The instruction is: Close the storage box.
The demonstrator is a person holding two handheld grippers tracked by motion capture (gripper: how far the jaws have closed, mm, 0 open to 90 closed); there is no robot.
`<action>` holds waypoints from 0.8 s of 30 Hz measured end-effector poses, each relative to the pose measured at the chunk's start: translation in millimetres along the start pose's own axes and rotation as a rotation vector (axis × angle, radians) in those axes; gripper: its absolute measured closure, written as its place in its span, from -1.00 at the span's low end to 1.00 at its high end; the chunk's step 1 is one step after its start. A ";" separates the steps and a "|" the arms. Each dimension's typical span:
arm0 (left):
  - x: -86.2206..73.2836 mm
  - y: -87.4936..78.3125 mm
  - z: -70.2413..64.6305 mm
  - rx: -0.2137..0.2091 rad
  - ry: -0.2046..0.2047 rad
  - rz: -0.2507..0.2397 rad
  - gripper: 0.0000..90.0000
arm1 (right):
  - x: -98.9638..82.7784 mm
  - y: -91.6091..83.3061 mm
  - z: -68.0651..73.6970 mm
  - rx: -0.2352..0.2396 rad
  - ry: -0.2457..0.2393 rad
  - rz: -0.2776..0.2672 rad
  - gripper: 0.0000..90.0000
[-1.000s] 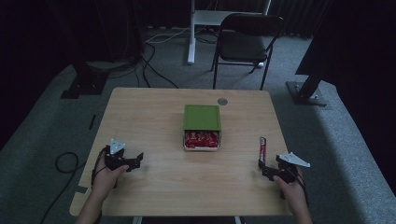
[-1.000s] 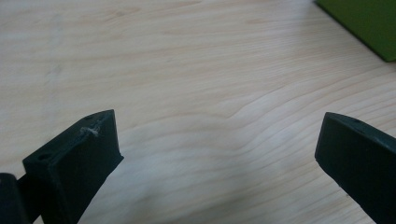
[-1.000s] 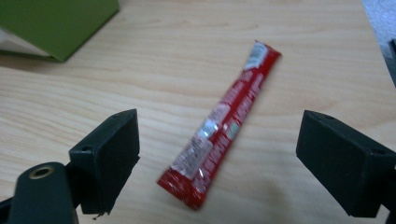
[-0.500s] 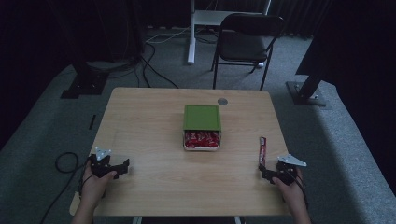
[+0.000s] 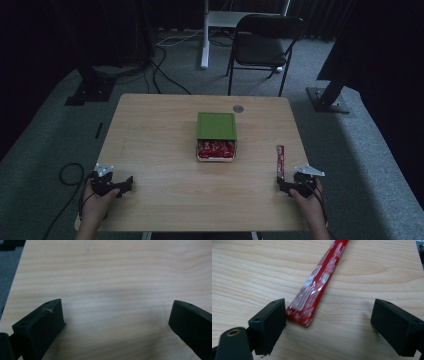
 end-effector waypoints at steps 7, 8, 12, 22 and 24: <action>-0.9 -0.4 -0.9 0.024 -0.003 0.009 -0.99 | 0.1 0.1 -0.3 -0.001 0.002 0.001 -0.73; -1.1 -0.3 -1.5 0.027 -0.005 0.009 -0.99 | 0.1 0.1 -0.3 -0.001 0.002 0.001 -0.73; -1.8 -0.4 -4.3 0.037 0.003 0.017 -0.99 | 0.1 0.1 -0.2 -0.001 0.002 0.001 -0.73; -2.5 -0.4 -6.0 0.044 -0.006 0.013 -0.99 | 0.0 0.1 -0.2 -0.001 0.002 0.001 -0.73; -2.4 -0.3 -6.2 0.045 -0.007 0.013 -0.99 | 0.0 0.1 -0.2 -0.001 0.002 0.000 -0.73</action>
Point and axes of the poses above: each handheld gripper's, and its own axes: y roughly forward along the jaws, x roughly out of its top, z roughly to its left, the point moved 1 cm from there along y, roughly forward along the jaws, and after that the axes turned 7 degrees about -x, right-handed, at the moved point
